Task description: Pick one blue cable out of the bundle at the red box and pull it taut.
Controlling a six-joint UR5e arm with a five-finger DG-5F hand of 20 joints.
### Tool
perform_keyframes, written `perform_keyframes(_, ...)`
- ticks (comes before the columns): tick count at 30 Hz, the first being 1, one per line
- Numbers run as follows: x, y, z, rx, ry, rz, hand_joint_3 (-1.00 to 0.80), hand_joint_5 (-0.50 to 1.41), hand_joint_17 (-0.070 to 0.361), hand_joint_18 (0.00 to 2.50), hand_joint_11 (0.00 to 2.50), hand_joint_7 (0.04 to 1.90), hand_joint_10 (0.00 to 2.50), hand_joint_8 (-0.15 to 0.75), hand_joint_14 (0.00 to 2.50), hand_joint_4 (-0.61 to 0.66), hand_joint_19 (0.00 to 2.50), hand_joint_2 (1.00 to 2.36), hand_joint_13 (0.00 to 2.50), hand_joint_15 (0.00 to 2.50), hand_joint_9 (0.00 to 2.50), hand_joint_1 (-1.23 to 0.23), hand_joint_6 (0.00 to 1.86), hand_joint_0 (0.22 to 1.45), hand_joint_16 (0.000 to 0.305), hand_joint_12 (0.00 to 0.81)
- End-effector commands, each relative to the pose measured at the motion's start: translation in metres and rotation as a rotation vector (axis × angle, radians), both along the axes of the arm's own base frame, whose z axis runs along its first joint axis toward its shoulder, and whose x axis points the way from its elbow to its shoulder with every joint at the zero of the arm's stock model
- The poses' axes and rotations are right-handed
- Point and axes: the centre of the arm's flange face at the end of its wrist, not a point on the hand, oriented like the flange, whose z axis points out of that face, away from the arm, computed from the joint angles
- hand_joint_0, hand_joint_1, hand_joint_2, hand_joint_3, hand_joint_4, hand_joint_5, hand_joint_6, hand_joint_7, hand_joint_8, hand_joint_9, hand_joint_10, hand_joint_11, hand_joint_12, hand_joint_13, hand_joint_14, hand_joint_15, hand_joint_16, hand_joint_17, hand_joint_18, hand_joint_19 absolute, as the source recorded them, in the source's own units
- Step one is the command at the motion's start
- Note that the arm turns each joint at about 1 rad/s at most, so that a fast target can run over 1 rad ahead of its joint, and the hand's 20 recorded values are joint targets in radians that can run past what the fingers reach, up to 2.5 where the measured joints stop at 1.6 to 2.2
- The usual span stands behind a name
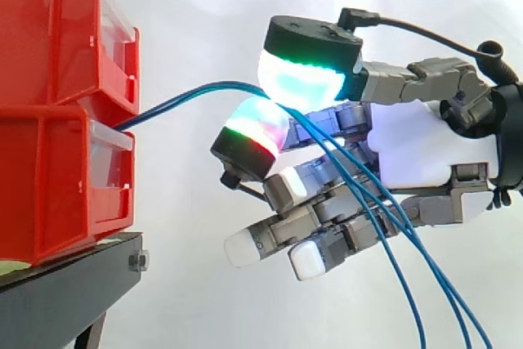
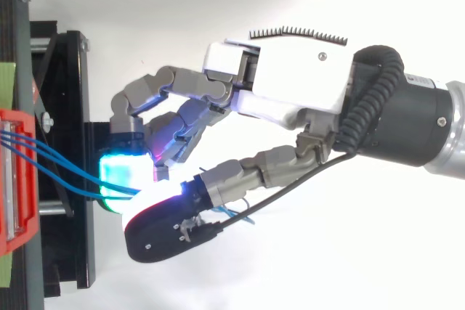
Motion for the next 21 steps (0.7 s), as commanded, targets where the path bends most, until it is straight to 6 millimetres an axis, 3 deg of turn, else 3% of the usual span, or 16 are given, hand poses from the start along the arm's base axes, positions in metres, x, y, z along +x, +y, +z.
perform_keyframes(1,0.0001,0.0000,-0.0009,0.000,0.002,0.000,-0.22,-0.21,0.147,0.85,1.04,1.20,0.02,0.407,0.01,0.16,0.47,1.02,0.72,0.34,0.85,-0.76,0.83,0.62,0.065,0.481)
perform_keyframes(8,-0.0004,-0.0001,-0.0005,0.000,0.002,0.000,-0.20,-0.21,0.145,0.85,1.04,1.17,0.02,0.401,0.01,0.14,0.45,1.02,0.72,0.33,0.83,-0.85,0.84,0.68,0.065,0.478)
perform_keyframes(15,0.0001,0.0000,0.0004,0.000,-0.001,0.000,0.01,-0.22,0.146,0.82,1.03,1.17,0.02,0.390,0.01,0.11,0.44,1.03,0.68,0.33,0.78,-0.86,0.84,0.65,0.065,0.476)
perform_keyframes(21,0.0001,0.0000,0.0004,0.000,-0.001,0.000,-0.28,-0.24,0.145,0.77,0.99,1.18,0.02,0.367,0.01,0.08,0.41,1.02,0.62,0.31,0.69,-0.99,0.82,0.71,0.064,0.471)
